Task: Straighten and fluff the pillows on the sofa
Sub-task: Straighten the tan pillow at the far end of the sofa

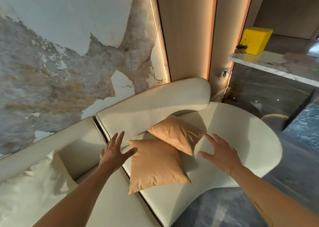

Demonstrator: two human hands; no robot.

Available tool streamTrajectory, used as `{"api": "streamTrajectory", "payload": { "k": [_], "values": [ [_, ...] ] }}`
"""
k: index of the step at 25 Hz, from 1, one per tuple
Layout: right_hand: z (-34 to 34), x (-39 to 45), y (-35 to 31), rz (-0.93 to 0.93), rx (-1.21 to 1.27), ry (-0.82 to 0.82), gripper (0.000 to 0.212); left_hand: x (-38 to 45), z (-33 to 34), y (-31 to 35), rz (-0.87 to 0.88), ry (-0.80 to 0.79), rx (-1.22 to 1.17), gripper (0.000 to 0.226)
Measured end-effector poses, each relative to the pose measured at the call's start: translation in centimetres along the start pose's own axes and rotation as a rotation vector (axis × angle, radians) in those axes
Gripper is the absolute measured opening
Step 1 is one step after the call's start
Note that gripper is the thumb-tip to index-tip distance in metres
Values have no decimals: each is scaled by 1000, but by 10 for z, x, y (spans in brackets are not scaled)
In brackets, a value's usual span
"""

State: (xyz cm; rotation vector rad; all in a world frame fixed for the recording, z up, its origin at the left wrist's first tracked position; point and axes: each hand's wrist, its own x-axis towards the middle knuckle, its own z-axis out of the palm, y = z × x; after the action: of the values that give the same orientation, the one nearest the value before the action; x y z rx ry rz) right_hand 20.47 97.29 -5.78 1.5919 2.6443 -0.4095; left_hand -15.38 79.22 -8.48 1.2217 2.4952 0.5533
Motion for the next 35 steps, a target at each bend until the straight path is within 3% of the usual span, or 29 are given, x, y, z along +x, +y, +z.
{"api": "streamTrajectory", "payload": {
  "k": [11, 17, 24, 31, 35],
  "values": [
    [-4, 163, -58, -139, -19, -82, 83, 99, 12, -24, -176, 18, -44, 110],
    [-3, 237, -53, -229, -60, -109, 86, 127, 30, -9, -246, 45, -54, 107],
    [-10, 318, 29, -411, -132, -132, 87, 150, 83, 66, -405, 81, -69, 101],
    [-41, 397, 164, -401, -119, -243, 86, 159, 150, 194, -486, 118, -94, 96],
    [-40, 429, 205, -400, -113, -273, 85, 164, 176, 224, -552, 115, -98, 97]
  ]
}}
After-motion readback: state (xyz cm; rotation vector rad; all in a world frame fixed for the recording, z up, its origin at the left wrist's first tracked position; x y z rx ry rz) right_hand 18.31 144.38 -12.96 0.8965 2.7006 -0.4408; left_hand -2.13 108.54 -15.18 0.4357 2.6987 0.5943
